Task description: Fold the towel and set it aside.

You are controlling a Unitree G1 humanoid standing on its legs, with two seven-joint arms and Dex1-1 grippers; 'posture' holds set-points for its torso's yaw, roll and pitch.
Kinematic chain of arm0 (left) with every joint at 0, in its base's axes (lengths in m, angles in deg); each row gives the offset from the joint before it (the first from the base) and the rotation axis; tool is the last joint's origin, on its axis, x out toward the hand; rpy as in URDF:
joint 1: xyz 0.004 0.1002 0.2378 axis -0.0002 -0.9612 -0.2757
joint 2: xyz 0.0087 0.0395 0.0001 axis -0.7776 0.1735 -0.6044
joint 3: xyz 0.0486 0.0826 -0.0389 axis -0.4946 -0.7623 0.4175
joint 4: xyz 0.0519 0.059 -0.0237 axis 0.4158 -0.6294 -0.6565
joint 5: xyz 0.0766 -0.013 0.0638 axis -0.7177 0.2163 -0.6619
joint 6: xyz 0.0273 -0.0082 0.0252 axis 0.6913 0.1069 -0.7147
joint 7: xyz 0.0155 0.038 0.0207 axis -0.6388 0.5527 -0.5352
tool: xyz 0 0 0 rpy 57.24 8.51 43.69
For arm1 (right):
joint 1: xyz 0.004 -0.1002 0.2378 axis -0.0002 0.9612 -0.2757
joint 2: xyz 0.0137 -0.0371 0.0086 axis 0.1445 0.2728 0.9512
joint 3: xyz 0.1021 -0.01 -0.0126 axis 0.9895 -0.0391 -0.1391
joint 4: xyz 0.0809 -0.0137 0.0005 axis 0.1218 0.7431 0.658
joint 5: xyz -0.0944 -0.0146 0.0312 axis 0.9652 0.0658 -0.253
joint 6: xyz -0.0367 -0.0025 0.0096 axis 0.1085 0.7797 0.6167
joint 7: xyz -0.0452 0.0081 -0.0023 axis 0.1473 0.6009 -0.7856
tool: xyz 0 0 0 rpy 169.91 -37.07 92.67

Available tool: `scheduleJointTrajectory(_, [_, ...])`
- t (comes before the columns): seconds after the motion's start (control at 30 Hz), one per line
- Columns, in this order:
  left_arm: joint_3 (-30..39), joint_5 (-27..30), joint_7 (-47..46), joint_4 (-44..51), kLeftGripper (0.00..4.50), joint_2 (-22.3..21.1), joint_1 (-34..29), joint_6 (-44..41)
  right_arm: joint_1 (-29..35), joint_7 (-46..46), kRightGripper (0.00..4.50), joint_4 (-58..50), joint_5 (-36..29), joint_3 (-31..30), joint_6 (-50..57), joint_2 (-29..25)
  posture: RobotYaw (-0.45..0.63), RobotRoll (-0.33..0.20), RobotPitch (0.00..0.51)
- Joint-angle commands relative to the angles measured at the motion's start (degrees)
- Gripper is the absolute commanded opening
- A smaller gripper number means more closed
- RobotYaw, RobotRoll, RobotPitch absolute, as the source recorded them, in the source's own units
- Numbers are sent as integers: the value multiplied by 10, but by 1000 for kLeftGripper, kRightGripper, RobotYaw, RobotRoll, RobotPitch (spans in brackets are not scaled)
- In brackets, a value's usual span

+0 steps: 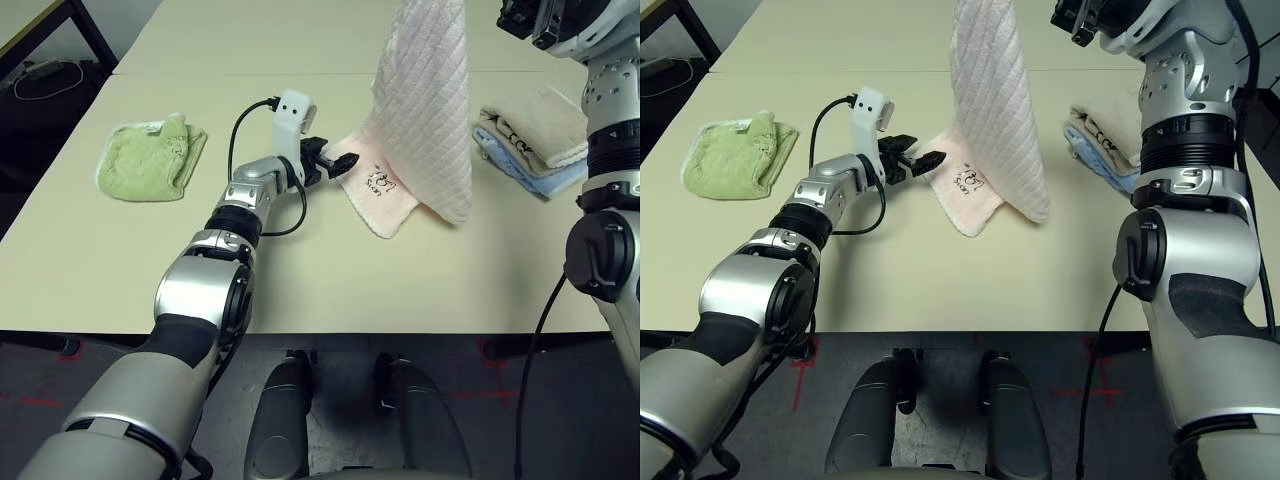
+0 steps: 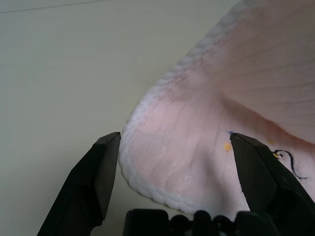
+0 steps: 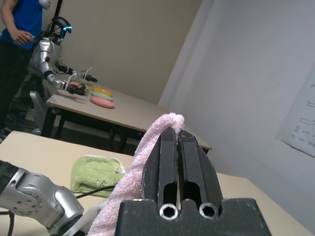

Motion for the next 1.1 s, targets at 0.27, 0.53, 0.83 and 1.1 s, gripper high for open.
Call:
scheduleJointTrajectory(0.27, [-4,-35,-16,-19,4500,0,3,5,20,-4,41,-39,-8,-4,25,-5,-21,0,256])
scheduleJointTrajectory(0.53, [-6,-40,2,-21,4500,13,2,8,37,-14,41,-74,-12,-4,53,-8,-49,0,281])
scheduleJointTrajectory(0.83, [-6,-46,3,-24,2345,12,1,5,51,-27,0,-98,-15,-6,68,-7,-45,0,278])
scheduleJointTrajectory(1.1, [-1,-39,40,-12,19,-21,1,-7,44,-31,0,-62,-14,-1,52,1,-3,0,260])
